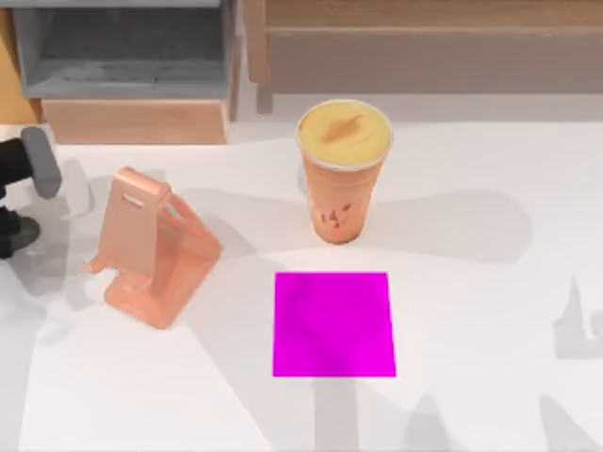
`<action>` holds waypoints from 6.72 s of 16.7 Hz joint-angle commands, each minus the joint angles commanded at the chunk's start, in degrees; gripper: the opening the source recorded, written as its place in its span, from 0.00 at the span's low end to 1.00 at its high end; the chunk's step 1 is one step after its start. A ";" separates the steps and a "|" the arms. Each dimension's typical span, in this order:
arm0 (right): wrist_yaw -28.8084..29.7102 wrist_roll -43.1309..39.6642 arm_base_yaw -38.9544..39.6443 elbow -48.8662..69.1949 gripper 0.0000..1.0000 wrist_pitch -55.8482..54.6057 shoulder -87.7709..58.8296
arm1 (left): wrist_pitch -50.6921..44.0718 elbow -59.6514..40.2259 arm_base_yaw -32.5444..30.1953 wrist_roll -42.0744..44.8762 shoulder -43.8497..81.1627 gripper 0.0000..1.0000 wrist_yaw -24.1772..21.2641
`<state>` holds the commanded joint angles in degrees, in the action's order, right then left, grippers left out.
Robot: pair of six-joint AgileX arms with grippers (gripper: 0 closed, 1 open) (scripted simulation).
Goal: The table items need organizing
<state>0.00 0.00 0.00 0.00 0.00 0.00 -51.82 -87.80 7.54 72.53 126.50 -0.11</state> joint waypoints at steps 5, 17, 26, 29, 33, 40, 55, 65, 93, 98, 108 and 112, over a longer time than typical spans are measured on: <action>0.00 0.00 0.00 0.00 1.00 0.00 0.00 | -0.54 -0.12 -0.19 -0.18 -0.98 0.00 -0.16; 0.00 0.00 0.00 0.00 1.00 0.00 0.00 | -20.26 -14.49 -0.30 -0.34 -6.20 0.00 -0.11; 0.00 0.00 0.00 0.00 1.00 0.00 0.00 | -18.37 -15.51 -5.42 5.57 -11.54 0.00 -2.90; 0.00 0.00 0.00 0.00 1.00 0.00 0.00 | -16.07 -15.69 -13.96 14.68 -18.04 0.00 -6.48; 0.00 0.00 0.00 0.00 1.00 0.00 0.00 | -14.22 -13.73 -28.78 29.79 -23.30 0.00 -10.18; 0.00 0.00 0.00 0.00 1.00 0.00 0.00 | -12.55 -8.82 -49.03 53.33 -13.28 0.00 -6.91; 0.00 0.00 0.00 0.00 1.00 0.00 0.00 | -7.95 -8.12 -53.93 63.18 0.32 0.00 0.59; 0.00 0.00 0.00 0.00 1.00 0.00 0.00 | -7.10 -7.67 -54.02 63.17 0.61 0.38 0.69; 0.00 0.00 0.00 0.00 1.00 0.00 0.00 | -1.07 -2.38 -56.60 44.31 -17.32 1.00 4.78; 0.00 0.00 0.00 0.00 1.00 0.00 0.00 | 0.85 5.24 -47.62 25.23 -29.32 1.00 5.97; 0.00 0.00 0.00 0.00 1.00 0.00 0.00 | -1.31 25.32 1.30 -14.17 -37.16 1.00 2.68; 0.00 0.00 0.00 0.00 1.00 0.00 0.00 | -2.49 30.66 13.80 -23.44 -36.13 1.00 0.79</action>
<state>0.00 0.00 0.00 0.00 0.00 0.00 -54.31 -57.14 21.35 49.09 90.37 0.68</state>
